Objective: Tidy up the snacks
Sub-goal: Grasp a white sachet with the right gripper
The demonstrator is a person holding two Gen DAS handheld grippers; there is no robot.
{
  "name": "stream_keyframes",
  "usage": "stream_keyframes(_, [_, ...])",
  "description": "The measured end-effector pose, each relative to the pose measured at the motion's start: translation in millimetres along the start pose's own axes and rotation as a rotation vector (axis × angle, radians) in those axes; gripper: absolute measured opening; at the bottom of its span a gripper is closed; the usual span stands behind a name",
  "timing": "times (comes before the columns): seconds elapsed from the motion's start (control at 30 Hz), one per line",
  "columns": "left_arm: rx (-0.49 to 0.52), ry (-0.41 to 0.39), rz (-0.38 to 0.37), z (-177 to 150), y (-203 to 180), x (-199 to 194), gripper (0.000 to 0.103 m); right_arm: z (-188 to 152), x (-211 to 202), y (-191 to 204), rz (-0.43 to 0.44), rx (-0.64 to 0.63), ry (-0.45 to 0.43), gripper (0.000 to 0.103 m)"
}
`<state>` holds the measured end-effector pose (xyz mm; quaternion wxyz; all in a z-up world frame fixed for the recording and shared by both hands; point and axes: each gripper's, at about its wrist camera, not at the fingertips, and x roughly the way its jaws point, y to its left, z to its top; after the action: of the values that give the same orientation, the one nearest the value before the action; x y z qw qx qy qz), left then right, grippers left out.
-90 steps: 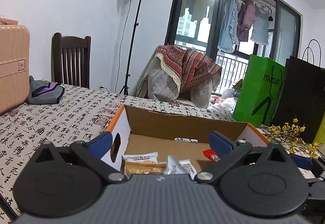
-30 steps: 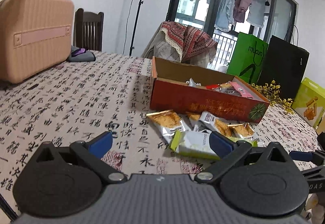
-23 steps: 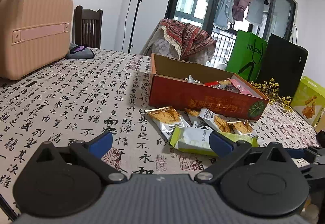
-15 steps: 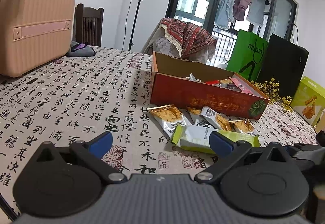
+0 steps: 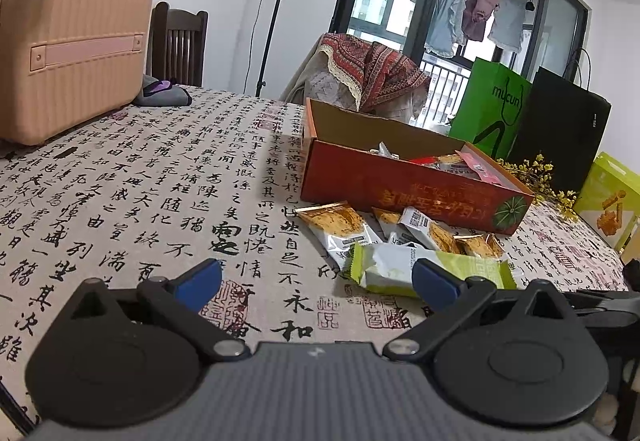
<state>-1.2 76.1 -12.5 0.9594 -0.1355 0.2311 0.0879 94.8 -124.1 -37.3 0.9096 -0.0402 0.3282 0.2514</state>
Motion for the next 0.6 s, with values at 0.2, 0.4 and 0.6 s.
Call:
stream_keyframes(0.2, [0.012, 0.006, 0.004, -0.7, -4.5, -1.0, 0.103, -5.4, -17.5, -19.9, -0.001, 0.03, -0.049, 0.045])
stream_keyframes(0.4, [0.015, 0.011, 0.018, -0.8, -6.7, -1.5, 0.103, -7.0, -40.4, -42.4, -0.008, 0.068, -0.127, 0.027])
stream_keyframes(0.6, [0.027, 0.024, 0.015, -0.7, -12.5, 2.3, 0.103, -9.1, -53.4, -58.4, -0.027, 0.099, -0.184, 0.022])
